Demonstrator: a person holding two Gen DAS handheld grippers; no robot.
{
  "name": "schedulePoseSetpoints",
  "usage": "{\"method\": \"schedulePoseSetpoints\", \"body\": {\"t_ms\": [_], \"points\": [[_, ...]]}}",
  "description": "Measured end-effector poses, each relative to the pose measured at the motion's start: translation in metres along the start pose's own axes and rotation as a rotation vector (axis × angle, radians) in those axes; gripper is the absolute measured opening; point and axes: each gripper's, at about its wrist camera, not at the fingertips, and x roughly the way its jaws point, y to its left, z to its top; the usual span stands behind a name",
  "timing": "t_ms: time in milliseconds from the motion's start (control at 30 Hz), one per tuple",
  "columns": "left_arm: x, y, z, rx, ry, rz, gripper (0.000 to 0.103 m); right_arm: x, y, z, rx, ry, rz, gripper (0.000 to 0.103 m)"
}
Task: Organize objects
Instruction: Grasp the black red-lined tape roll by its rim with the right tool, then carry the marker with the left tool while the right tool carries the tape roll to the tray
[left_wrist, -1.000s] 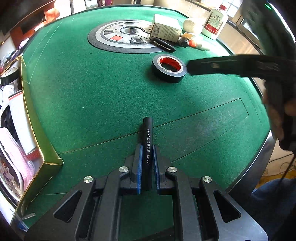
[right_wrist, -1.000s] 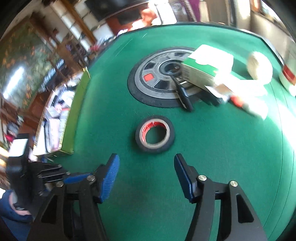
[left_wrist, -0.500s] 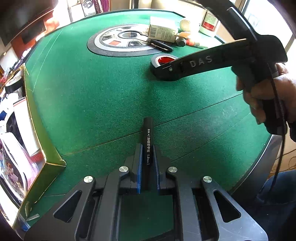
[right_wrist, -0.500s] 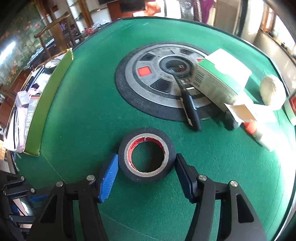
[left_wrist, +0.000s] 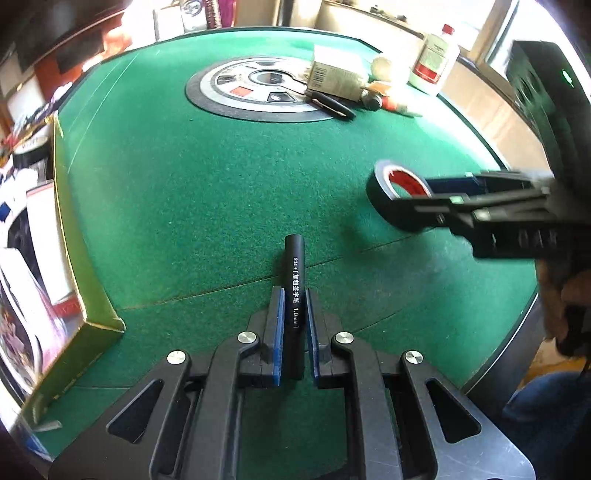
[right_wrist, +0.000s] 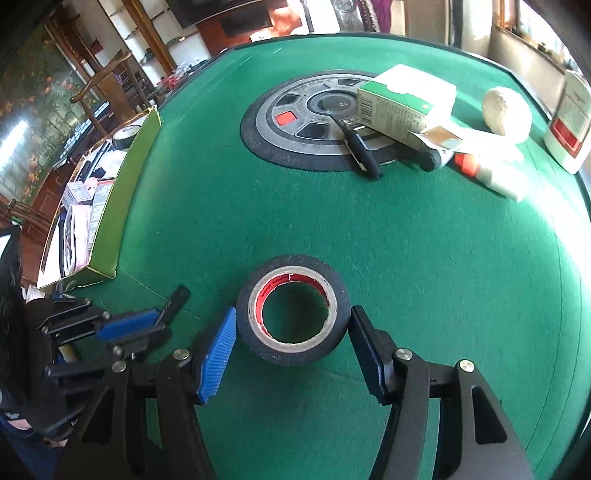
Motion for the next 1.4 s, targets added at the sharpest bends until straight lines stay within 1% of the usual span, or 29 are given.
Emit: {"method": "schedulePoseSetpoints", "body": {"t_ms": [133, 267, 567, 767, 1067, 1233, 1333, 1400], "points": [[-0.006, 0.001, -0.001, -0.017, -0.01, 0.007, 0.01, -0.004, 0.005, -0.006, -0.004, -0.009, -0.004, 0.062], [-0.016, 0.003, -0.001, -0.013, -0.048, 0.016, 0.01, -0.008, 0.011, -0.008, -0.004, -0.029, 0.007, 0.062], [-0.047, 0.017, -0.003, -0.033, -0.121, 0.046, 0.01, -0.013, 0.038, 0.001, -0.052, -0.061, 0.029, 0.062], [-0.065, 0.035, -0.009, -0.076, -0.157, 0.074, 0.01, -0.012, 0.059, 0.008, -0.076, -0.065, 0.055, 0.062], [-0.107, 0.07, -0.025, -0.164, -0.242, 0.111, 0.01, -0.015, 0.102, 0.024, -0.134, -0.086, 0.084, 0.062], [-0.135, 0.101, -0.036, -0.225, -0.281, 0.136, 0.01, -0.016, 0.13, 0.036, -0.171, -0.081, 0.102, 0.062], [-0.15, 0.122, -0.041, -0.266, -0.305, 0.166, 0.01, -0.018, 0.15, 0.046, -0.197, -0.087, 0.114, 0.062], [-0.157, 0.137, -0.046, -0.288, -0.305, 0.184, 0.01, -0.018, 0.165, 0.055, -0.212, -0.093, 0.131, 0.062]]}}
